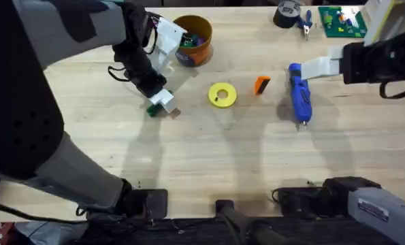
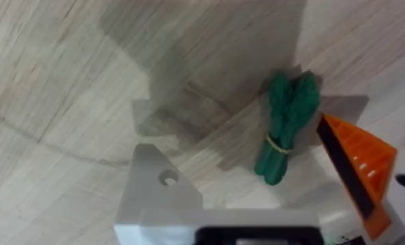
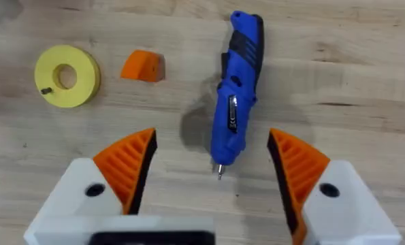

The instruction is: Pick up the gripper from the table and insert it into the empty holder that is missing its gripper. Then pick up a screw, insert it into the mounting hole, and use the screwdriver to tighten it. Finally, clean up the table by picking up the vegetable and placing it into the bucket.

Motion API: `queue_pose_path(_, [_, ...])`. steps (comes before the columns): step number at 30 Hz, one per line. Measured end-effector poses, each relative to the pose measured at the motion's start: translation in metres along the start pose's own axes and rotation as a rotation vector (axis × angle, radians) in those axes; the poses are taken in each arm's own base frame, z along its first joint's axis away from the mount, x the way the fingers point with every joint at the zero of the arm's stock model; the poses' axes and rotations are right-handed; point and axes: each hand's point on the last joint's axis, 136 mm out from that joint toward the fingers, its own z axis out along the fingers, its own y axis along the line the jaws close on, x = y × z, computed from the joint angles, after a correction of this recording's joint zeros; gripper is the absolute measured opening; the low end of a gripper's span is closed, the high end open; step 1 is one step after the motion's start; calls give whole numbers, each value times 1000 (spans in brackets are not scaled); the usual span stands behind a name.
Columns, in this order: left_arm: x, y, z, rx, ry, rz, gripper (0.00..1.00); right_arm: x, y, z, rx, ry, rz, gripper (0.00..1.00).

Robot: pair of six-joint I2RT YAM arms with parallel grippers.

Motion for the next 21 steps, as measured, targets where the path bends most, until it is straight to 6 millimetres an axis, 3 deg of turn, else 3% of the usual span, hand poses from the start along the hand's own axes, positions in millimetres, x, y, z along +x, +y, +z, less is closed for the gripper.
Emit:
queue_pose_path(5, [1, 1, 1, -3, 1, -5, 972, 0, 0, 0, 0, 0, 0, 997])
queue_pose_path(9, [1, 1, 1, -3, 2, -6, 847, 0, 0, 0, 0, 0, 0, 998])
queue_pose_path(10, [1, 1, 1, -3, 1, -8, 797, 0, 0, 0, 0, 0, 0, 998])
queue_pose_path(12, [2, 2, 1, -5, 3, -9, 589, 0, 0, 0, 0, 0, 0, 997])
queue_pose_path(16, [3, 1, 1, -2, 8, -6, 45, 0, 0, 0, 0, 0, 0, 997])
queue_pose_path(17, [3, 1, 1, -3, 7, -6, 6, 0, 0, 0, 0, 0, 0, 997])
queue_pose_path(21, [2, 0, 1, 5, 1, -7, 6, 0, 0, 0, 0, 0, 0, 998])
